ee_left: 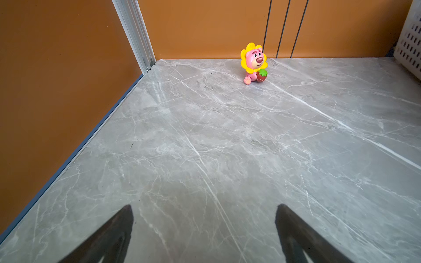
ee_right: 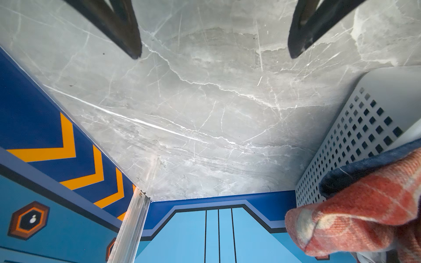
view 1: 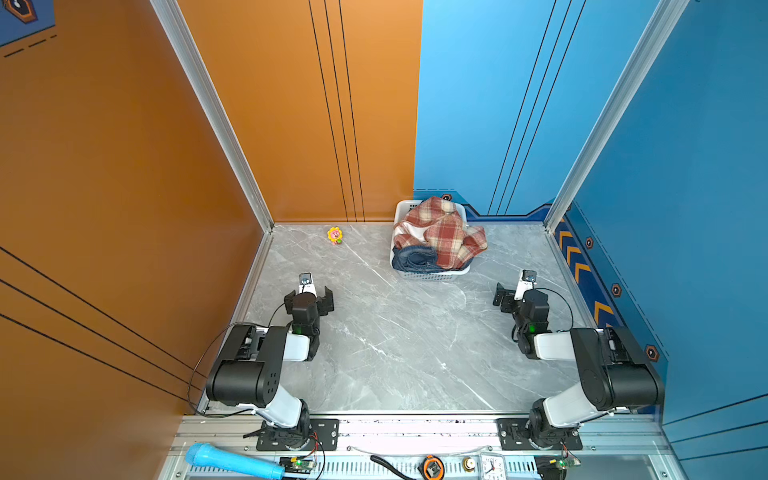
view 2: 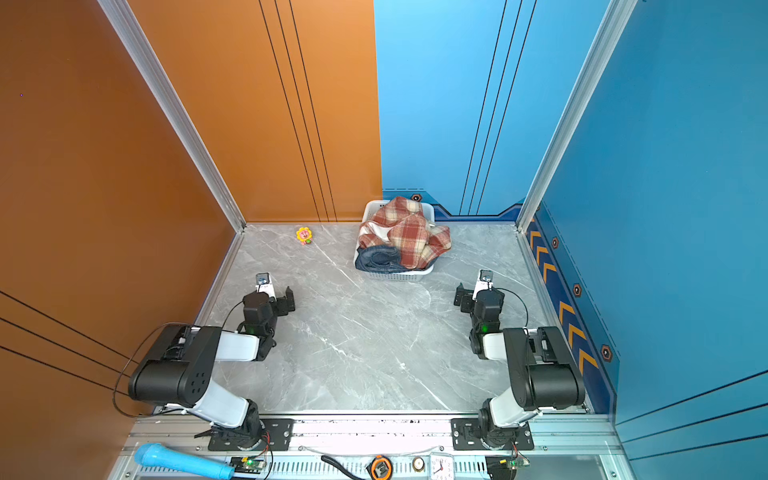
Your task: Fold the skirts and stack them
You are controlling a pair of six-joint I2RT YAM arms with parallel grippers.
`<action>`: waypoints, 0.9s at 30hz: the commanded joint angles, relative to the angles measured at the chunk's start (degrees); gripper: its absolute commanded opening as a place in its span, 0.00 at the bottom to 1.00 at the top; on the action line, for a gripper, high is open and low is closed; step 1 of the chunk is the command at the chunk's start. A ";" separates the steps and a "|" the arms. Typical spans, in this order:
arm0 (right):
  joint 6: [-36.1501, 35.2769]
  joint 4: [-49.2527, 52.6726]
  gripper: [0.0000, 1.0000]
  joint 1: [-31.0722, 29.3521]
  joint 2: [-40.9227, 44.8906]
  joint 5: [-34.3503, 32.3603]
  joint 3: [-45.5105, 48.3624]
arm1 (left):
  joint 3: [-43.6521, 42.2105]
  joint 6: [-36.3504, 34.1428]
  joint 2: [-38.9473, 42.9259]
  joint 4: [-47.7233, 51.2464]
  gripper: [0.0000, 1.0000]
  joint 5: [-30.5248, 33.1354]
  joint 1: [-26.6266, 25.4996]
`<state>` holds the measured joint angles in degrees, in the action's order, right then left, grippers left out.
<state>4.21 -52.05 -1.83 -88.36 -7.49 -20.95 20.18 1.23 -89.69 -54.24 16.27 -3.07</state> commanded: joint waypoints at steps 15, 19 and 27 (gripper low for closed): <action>-0.87 0.24 1.00 0.24 -0.24 1.00 -0.56 | 0.73 -1.81 -0.03 -0.52 0.98 -1.12 -0.53; -0.69 0.31 1.00 0.42 -0.32 1.24 -0.63 | 0.98 -1.52 -0.09 -0.38 0.98 -1.92 -0.01; -0.54 0.23 1.00 0.68 -0.24 1.75 -0.62 | 1.22 -1.38 -0.09 0.24 0.98 -1.51 -0.21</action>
<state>4.23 -52.05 -1.69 -88.36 -6.83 -20.95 20.27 0.38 -89.69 -54.22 15.38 -3.29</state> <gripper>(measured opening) 0.999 0.980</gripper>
